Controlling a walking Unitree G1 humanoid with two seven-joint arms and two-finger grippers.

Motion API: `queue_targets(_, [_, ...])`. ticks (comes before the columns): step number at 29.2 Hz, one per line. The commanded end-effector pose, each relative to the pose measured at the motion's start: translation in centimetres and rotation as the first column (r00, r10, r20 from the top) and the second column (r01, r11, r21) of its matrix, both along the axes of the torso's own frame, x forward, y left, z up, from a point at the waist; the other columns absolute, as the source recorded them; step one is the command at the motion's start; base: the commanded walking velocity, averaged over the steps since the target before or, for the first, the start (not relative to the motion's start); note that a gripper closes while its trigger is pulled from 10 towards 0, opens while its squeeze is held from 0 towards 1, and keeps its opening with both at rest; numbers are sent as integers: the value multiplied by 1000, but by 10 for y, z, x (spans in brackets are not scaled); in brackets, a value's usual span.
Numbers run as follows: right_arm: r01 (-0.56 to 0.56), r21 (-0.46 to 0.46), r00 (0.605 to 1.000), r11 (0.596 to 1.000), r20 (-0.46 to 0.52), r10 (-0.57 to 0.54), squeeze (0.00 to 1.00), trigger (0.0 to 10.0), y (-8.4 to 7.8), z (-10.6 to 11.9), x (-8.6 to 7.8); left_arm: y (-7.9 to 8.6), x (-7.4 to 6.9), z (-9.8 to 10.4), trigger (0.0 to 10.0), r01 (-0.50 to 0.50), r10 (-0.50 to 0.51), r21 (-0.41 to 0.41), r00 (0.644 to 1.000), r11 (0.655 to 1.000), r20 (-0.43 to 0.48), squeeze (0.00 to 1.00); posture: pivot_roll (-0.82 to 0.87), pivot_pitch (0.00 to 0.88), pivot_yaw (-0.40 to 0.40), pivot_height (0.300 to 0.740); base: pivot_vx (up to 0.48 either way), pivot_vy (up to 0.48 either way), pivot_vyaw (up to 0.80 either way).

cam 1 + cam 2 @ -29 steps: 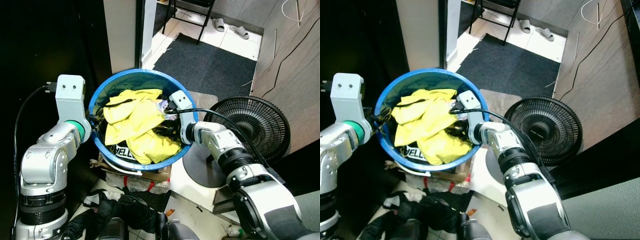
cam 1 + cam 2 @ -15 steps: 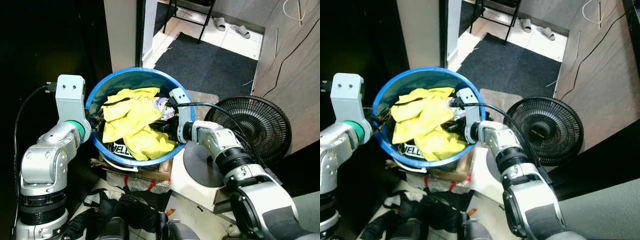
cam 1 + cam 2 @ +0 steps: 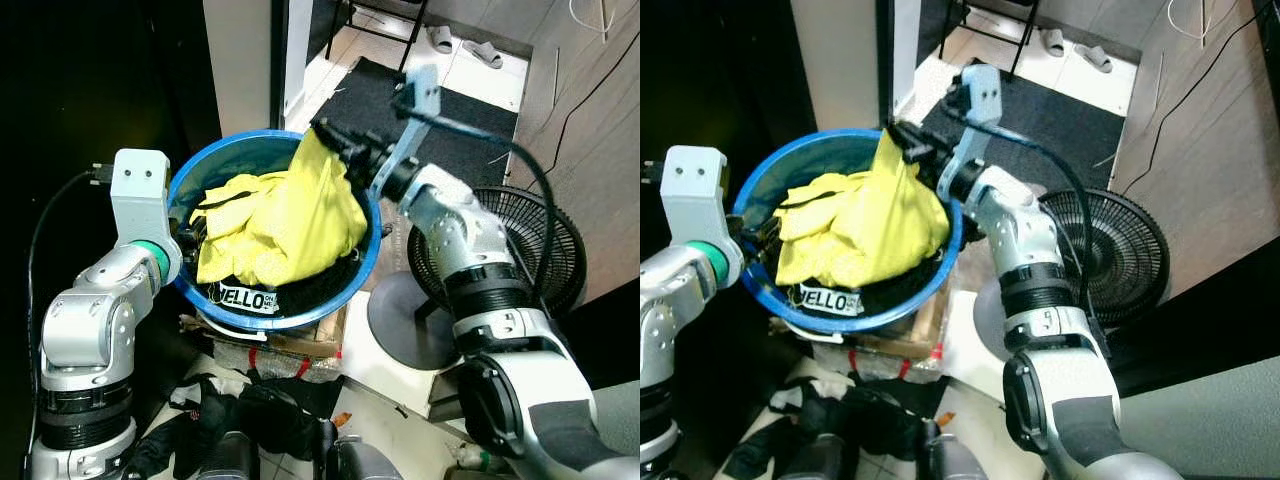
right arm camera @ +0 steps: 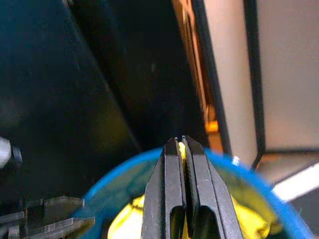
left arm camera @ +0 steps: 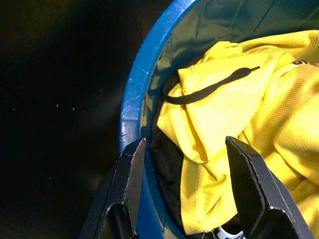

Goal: Clothes washing

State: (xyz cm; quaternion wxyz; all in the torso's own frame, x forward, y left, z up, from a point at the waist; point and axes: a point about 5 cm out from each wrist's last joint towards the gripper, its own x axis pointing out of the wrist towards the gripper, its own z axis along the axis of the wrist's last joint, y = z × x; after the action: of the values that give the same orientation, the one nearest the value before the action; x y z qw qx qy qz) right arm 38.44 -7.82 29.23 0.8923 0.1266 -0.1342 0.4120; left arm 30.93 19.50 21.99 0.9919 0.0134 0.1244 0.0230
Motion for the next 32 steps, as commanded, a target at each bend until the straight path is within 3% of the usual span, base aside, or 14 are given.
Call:
queue_targets(1, [4,32,999,999,43,-6,0,0,-2,10,-2,-2,1,-4,10000,7,-7,-6,1000,1000,-14,0,109,194,-27,740,0,0,0])
queue_targets(2, [28,37,996,999,79,-31,0,10000,-3,16,-3,-2,1,-4,10000,7,-7,-6,1000,1000,-13,0,109,189,-28,740,0,0,0])
queue_targets(8, [278,186,887,942,325,-326,0,10000,-25,73,-13,-5,2,2,10000,17,-16,-5,999,1000,35,0,110,175,-25,740,0,0,0])
queue_targets(10, [430,281,709,858,483,-513,0,10000,-43,107,-28,-5,4,6,10000,21,-20,-7,998,1000,53,0,108,163,-21,740,0,0,0])
queue_targets(11, [430,281,709,858,483,-513,0,10000,-43,107,-28,-5,4,6,10000,21,-20,-7,998,1000,53,0,108,163,-21,740,0,0,0])
queue_targets(13, [484,372,580,792,542,-609,0,10000,-55,126,-42,-5,5,7,10000,23,-22,-7,998,1000,58,0,107,159,-19,740,0,0,0])
queue_targets(14, [468,392,573,792,548,-610,0,10000,-55,131,-47,-5,6,7,10000,24,-24,-7,998,1000,58,0,103,154,-17,740,0,0,0])
queue_targets(15, [468,392,573,792,548,-610,0,10000,-55,131,-47,-5,6,7,10000,24,-24,-7,998,1000,58,0,103,154,-17,740,0,0,0])
queue_targets(17, [338,264,676,903,600,-428,0,10000,-28,118,-53,-7,6,5,10000,27,-27,-8,998,1000,55,0,97,149,-16,740,0,0,0])
queue_targets(18, [338,264,676,903,600,-428,0,10000,-28,118,-53,-7,6,5,10000,27,-27,-8,998,1000,55,0,97,149,-16,740,0,0,0])
queue_targets(20, [180,14,775,984,614,-150,0,10000,10,79,-56,-10,8,4,10000,33,-33,-10,998,999,55,0,96,148,-17,740,0,0,0])
queue_targets(24, [109,-131,823,985,568,-16,0,10000,26,47,-55,-11,8,4,10000,37,-36,-12,998,999,57,0,93,147,-18,740,0,0,0])
queue_targets(27, [164,-288,915,943,401,-37,0,10000,33,-10,-34,-12,9,5,10000,37,-36,-14,997,999,62,0,99,151,-25,740,0,0,0])
queue_targets(32, [248,-268,927,931,345,-147,0,10000,18,-26,-23,-12,9,5,10000,33,-32,-14,997,999,66,0,97,155,-30,740,0,0,0])
